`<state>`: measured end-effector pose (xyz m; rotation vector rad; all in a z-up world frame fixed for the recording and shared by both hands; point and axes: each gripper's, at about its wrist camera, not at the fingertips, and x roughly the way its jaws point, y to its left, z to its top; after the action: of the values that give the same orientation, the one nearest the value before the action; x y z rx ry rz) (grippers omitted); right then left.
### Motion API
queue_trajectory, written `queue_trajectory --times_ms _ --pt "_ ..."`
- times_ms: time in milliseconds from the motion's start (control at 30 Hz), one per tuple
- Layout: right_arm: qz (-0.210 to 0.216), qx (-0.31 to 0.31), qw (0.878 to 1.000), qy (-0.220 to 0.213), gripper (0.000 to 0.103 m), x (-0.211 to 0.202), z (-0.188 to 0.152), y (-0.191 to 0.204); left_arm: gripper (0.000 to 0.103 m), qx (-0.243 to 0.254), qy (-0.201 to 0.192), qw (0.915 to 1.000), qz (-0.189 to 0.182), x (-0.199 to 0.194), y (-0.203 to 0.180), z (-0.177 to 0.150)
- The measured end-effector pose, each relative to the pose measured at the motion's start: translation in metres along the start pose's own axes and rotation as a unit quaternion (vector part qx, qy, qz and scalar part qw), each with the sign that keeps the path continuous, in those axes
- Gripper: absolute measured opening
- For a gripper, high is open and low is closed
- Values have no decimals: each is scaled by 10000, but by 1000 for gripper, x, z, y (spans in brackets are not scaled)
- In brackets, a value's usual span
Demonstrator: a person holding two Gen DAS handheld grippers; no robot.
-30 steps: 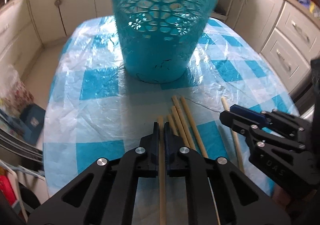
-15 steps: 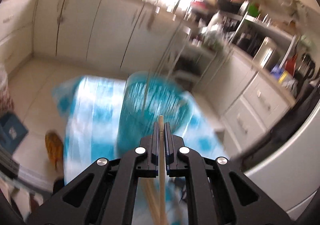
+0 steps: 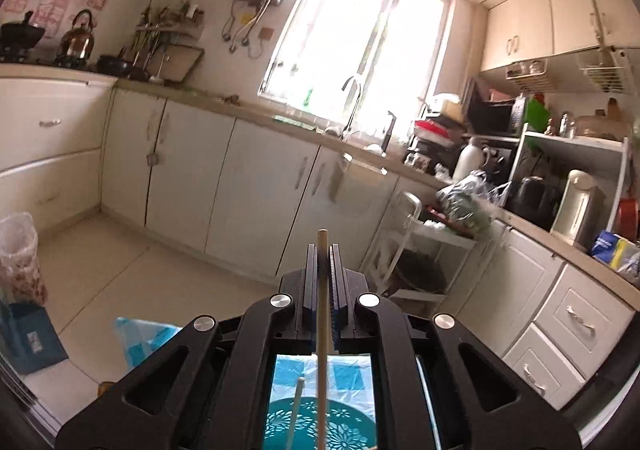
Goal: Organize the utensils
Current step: 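Carry the chopstick over the teal basket and open the left gripper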
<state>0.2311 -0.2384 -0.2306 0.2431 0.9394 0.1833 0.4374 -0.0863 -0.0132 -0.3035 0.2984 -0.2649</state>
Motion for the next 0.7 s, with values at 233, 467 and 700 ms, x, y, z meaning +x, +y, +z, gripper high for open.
queue_trajectory --times_ms 233,467,700 --pt "18 -12 10000 8 21 2 3 1 5 109 426 9990 54 23 5 -27" --pt "-9 -52 10000 8 21 1 2 2 8 534 1143 9920 25 20 8 -54" --pt "-1 -9 10000 25 21 -1 1 -1 73 560 662 9940 669 -59 44 -69"
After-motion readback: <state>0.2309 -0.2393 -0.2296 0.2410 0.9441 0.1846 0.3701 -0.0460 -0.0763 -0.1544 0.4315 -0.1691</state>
